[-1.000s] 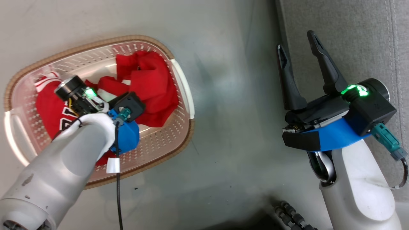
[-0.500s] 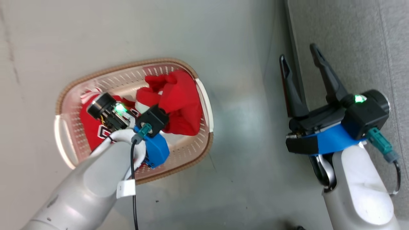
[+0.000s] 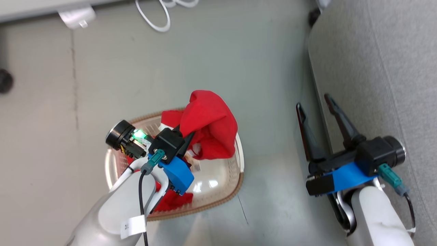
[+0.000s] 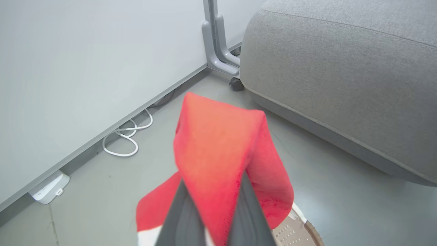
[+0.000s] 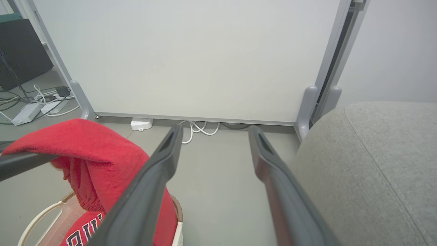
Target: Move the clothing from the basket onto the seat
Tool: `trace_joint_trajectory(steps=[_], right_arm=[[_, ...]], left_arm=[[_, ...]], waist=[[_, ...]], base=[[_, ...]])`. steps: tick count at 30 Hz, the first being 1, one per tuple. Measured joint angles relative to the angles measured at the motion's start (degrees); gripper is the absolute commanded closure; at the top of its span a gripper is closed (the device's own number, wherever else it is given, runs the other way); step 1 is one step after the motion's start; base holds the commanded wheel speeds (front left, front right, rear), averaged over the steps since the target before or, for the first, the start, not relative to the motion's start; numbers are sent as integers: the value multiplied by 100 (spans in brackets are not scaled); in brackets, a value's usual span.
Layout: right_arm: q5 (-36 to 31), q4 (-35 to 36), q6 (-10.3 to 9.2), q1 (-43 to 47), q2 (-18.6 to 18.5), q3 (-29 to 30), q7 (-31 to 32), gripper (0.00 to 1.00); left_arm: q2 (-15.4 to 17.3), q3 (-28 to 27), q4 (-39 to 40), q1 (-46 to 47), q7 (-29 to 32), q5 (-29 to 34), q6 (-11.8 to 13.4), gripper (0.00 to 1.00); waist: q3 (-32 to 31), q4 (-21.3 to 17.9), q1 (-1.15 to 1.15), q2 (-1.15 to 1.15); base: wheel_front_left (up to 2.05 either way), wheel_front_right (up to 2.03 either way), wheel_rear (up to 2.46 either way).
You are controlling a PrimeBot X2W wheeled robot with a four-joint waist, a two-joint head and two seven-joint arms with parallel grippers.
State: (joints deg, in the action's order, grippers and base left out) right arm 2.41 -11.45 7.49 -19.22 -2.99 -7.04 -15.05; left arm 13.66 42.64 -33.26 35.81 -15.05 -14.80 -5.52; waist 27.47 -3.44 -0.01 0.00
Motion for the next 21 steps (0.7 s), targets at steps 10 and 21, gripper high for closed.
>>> trace_joint_trajectory(steps=[10,21], right_arm=[[100,-166,0,509,-86,-85,0,0],[231,-288,0,1012,-121,-178,0,0]], left_arm=[[-216,-578,349,-437,0,177,-42,100],[-446,-697,530,-563,0,271,-143,100]], waist=[[-1048,212,0,0],[-1964,371,-1,0]], base=[[0,0,0],[0,0,0]])
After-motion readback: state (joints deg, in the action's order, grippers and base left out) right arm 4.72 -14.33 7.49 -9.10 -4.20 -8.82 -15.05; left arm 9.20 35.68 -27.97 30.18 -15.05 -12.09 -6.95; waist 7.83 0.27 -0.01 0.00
